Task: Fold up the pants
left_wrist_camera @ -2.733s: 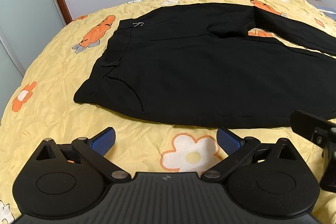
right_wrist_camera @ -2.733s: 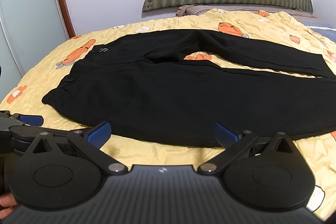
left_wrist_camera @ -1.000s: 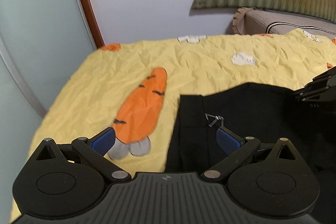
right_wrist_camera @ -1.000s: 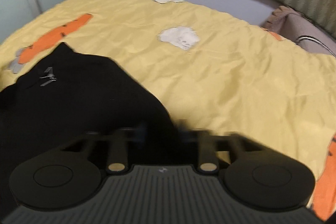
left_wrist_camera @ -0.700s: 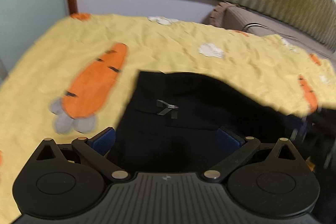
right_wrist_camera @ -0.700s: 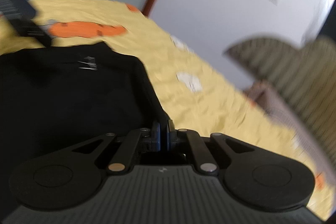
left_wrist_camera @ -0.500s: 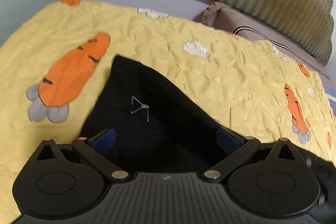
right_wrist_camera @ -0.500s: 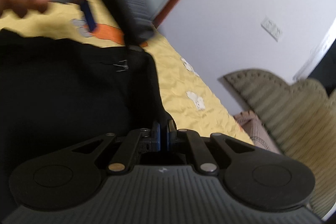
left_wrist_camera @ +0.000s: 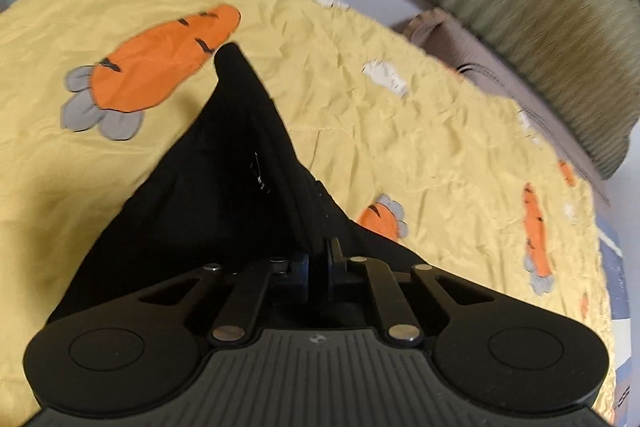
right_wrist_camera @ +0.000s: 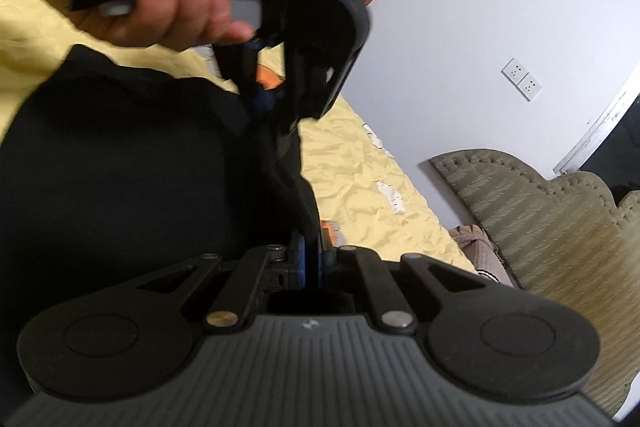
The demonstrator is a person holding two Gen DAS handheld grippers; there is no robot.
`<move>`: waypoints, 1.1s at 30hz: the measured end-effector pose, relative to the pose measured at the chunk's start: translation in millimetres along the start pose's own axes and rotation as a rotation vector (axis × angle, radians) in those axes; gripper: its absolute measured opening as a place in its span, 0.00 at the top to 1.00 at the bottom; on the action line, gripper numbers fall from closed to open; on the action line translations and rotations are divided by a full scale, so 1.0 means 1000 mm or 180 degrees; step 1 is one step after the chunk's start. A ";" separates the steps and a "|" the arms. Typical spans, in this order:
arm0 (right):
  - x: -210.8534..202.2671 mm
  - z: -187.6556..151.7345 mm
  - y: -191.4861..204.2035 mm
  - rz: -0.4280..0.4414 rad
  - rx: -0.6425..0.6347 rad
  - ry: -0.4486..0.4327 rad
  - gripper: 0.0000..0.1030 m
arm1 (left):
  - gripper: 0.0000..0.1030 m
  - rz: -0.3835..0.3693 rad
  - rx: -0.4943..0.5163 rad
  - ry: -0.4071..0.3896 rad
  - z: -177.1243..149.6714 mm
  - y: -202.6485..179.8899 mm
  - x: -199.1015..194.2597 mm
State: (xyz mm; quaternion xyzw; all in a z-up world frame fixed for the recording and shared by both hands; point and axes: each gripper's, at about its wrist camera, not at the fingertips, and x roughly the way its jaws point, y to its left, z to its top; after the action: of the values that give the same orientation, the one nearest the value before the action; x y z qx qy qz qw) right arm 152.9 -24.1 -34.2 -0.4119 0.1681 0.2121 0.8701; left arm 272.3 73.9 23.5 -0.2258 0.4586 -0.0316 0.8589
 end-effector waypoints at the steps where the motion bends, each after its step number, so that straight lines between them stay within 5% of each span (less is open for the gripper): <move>1: -0.006 0.000 0.005 0.0002 -0.0018 -0.0001 0.93 | 0.92 -0.0045 -0.0011 -0.0030 -0.006 0.005 -0.010; 10: -0.061 0.004 0.050 0.0293 -0.0112 -0.0088 0.93 | 0.93 -0.0048 -0.0112 -0.0197 -0.078 0.056 -0.064; 15: -0.068 0.001 0.078 0.0426 -0.0123 -0.0023 0.93 | 0.93 -0.0008 -0.0295 -0.0061 -0.109 0.085 -0.063; 33: -0.077 -0.014 0.108 0.0421 0.0107 0.0098 0.92 | 0.90 0.0369 0.0211 -0.0253 -0.140 0.082 -0.095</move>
State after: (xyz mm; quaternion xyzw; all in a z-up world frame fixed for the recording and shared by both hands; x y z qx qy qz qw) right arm 30.4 8.4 -76.6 -0.3885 0.2119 0.2598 0.8583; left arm 92.3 122.2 -4.4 -0.1715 0.4352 0.0120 0.8838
